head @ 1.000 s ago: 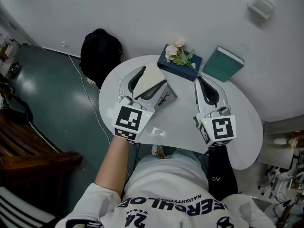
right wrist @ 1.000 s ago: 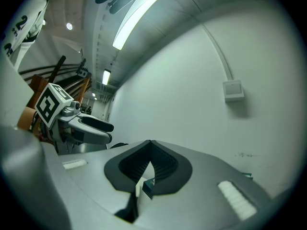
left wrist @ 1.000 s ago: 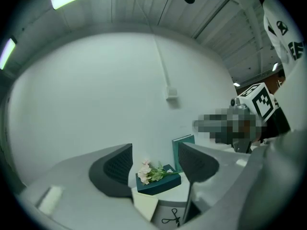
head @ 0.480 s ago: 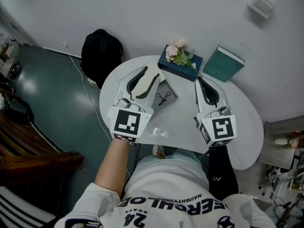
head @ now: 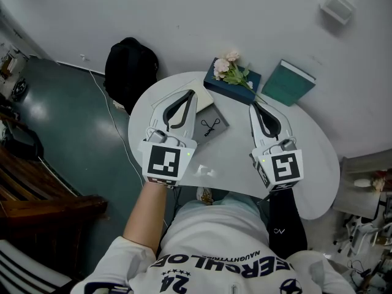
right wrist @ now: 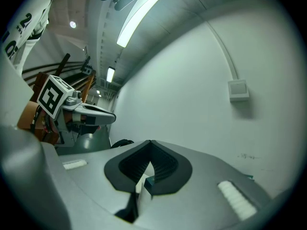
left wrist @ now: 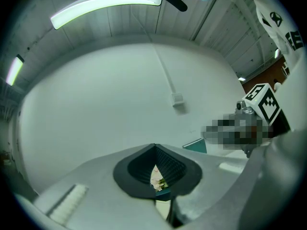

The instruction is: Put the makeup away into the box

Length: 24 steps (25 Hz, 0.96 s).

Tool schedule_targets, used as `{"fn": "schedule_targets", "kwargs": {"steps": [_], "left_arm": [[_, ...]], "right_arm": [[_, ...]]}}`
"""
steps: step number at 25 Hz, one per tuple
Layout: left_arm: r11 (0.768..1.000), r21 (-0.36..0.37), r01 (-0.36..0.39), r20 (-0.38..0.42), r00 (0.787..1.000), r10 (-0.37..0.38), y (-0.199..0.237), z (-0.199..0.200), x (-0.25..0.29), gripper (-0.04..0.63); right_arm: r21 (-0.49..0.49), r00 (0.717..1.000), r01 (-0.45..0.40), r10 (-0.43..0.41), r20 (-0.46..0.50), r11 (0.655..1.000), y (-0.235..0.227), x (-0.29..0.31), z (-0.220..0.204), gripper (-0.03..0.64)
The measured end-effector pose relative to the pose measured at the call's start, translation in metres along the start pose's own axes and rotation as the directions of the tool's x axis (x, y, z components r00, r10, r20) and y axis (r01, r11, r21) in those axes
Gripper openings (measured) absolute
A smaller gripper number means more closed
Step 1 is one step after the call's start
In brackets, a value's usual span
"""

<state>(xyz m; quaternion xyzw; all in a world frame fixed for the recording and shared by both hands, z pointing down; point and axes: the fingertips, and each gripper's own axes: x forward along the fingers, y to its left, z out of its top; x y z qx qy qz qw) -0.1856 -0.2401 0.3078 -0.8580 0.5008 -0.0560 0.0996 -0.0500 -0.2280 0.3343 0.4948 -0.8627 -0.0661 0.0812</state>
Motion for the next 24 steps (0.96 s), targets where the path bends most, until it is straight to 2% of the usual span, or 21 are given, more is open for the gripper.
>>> {"fn": "schedule_targets", "kwargs": {"steps": [5,24], "left_arm": [[1.000,-0.002,-0.008,-0.003,1.000,0.008,0.003,-0.001,-0.002,0.002],[1.000,-0.014,-0.007,0.001,1.000,0.007,0.004,-0.003,-0.011,0.002]], "right_arm": [[0.000,1.000,-0.029,0.029,0.000,1.000,0.007,0.002,0.000,0.029],[0.013,1.000,-0.010,0.010,0.006,1.000,0.009,-0.002,0.003,0.029]]}}
